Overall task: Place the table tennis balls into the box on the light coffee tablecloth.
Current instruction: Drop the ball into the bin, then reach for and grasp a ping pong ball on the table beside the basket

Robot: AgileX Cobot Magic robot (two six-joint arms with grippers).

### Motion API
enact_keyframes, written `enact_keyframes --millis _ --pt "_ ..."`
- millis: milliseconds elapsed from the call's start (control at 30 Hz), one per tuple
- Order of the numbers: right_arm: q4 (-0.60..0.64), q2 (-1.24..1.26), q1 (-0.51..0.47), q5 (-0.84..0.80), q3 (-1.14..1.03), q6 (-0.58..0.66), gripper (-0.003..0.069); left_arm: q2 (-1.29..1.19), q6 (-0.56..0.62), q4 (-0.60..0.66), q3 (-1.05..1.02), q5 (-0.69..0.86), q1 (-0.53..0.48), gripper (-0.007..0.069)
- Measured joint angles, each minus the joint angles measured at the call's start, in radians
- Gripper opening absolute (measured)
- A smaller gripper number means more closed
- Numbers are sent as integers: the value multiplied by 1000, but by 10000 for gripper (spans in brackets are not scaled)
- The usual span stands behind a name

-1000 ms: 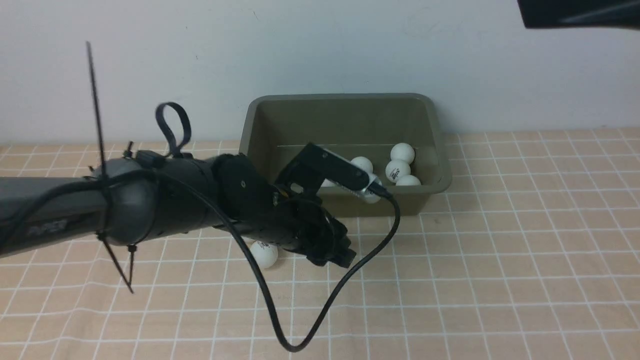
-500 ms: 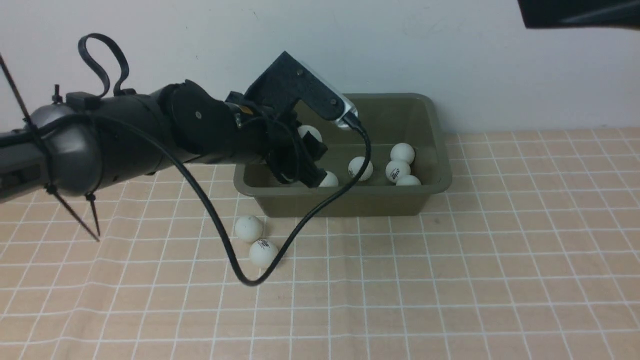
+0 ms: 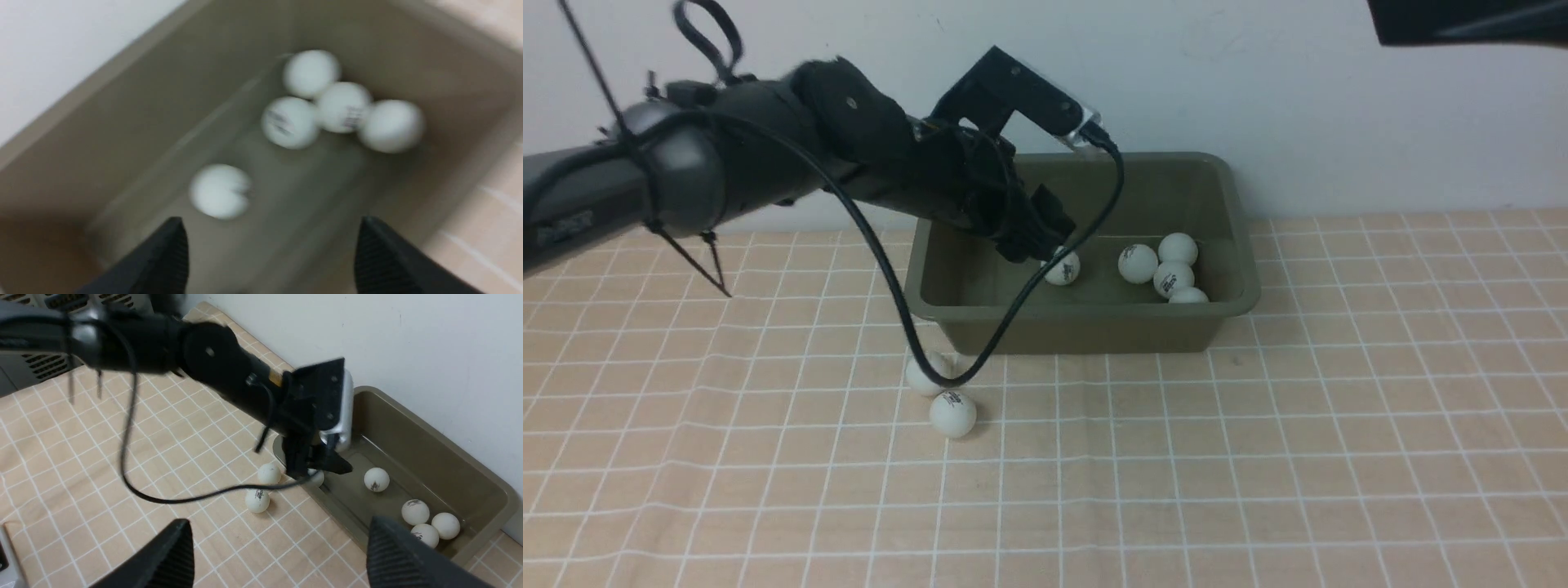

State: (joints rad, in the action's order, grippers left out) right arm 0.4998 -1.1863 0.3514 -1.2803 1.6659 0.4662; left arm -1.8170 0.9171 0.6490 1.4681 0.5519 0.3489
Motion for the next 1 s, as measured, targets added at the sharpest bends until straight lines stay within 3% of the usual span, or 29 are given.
enact_keyframes --millis 133,300,500,1000 --pt "0 0 0 0 0 0 515 170 -126 -73 4 229 -57 353" --pt "0 0 0 0 0 0 515 285 -307 -193 9 461 -120 329" --pt "-1 0 0 0 0 0 515 243 -389 -252 9 638 -125 329" --pt "-2 0 0 0 0 0 514 -105 -464 -236 9 583 -124 329"
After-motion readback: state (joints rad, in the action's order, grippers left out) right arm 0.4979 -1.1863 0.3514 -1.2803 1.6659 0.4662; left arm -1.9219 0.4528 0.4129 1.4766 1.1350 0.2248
